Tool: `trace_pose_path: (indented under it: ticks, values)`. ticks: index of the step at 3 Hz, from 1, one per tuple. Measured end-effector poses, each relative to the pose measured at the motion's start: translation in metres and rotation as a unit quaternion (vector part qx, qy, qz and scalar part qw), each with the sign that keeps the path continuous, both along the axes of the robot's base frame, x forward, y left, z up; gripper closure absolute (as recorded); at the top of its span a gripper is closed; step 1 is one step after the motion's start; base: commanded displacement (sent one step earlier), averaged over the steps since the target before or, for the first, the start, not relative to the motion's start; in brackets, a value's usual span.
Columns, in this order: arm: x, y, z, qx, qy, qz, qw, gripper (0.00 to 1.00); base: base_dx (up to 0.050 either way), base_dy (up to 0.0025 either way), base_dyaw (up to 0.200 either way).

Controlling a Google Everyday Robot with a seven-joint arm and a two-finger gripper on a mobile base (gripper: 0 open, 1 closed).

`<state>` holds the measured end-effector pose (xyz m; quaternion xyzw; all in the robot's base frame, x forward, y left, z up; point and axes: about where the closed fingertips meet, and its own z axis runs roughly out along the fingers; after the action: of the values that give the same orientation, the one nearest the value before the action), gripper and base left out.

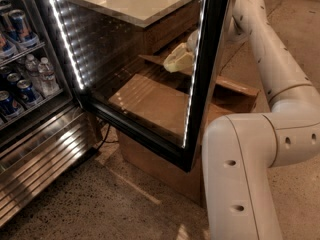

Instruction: Close right fridge door

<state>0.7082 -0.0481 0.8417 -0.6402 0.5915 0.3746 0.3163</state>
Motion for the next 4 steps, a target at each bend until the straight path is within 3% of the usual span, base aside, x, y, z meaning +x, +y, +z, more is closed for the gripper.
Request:
trace_pose_path:
  ticks: [1, 3, 4]
  values:
    - [-0.004, 0.012, -0.011, -0.013, 0.007, 0.014, 0.9998, 1.0, 0.0, 0.0, 0.0]
    - [0.002, 0.021, -0.013, -0.015, 0.001, 0.013, 0.9998, 1.0, 0.0, 0.0, 0.0]
    - [0.0, 0.032, -0.015, -0.034, -0.004, 0.034, 0.9988, 1.0, 0.0, 0.0, 0.0]
